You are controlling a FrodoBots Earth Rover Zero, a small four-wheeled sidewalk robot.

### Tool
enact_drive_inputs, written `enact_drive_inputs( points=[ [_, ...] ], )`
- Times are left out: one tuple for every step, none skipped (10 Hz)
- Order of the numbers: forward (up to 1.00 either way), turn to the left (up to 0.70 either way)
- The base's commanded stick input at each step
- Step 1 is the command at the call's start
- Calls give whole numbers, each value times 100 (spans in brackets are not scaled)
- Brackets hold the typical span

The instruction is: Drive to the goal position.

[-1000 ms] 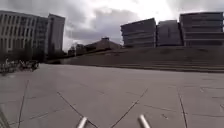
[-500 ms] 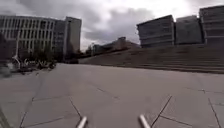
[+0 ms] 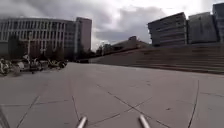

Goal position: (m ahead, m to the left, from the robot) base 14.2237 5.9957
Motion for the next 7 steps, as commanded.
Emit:
enact_drive_inputs(
  points=[
    [70,0],
    [70,0],
    [70,0],
    [70,0],
    [70,0],
    [70,0],
    [70,0]
  ],
)
